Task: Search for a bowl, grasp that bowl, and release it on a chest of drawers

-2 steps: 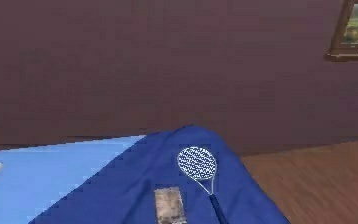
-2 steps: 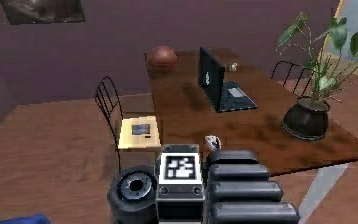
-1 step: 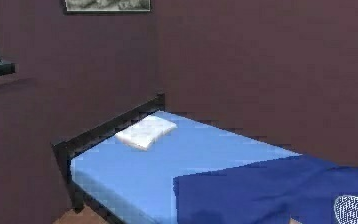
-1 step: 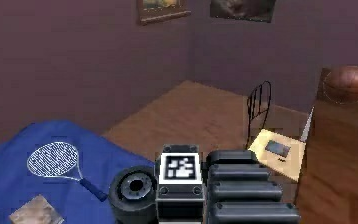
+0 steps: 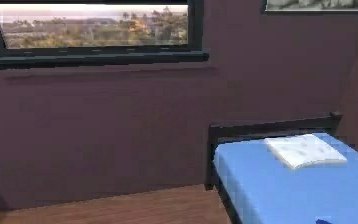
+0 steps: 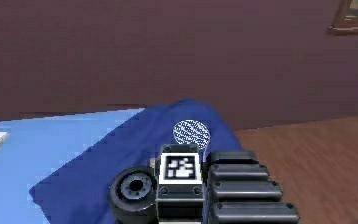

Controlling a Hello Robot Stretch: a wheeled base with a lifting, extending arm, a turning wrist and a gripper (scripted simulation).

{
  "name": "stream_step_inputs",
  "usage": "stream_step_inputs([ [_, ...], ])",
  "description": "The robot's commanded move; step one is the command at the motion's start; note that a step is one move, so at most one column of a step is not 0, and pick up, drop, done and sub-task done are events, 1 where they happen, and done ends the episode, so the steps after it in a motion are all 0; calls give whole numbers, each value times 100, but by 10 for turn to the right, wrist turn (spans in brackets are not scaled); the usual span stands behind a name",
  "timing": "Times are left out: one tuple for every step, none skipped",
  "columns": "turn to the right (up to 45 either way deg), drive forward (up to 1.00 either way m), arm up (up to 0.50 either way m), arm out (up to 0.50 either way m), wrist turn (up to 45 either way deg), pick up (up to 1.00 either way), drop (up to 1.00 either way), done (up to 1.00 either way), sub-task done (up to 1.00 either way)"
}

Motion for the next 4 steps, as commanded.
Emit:
stream_step_inputs([
  [-450,0,0,0,0,0,0,0,0],
  [-300,0,0,0,0,0,0,0,0],
  [0,15,0,0,0,0,0,0,0],
  [-150,0,0,0,0,0,0,0,0],
])
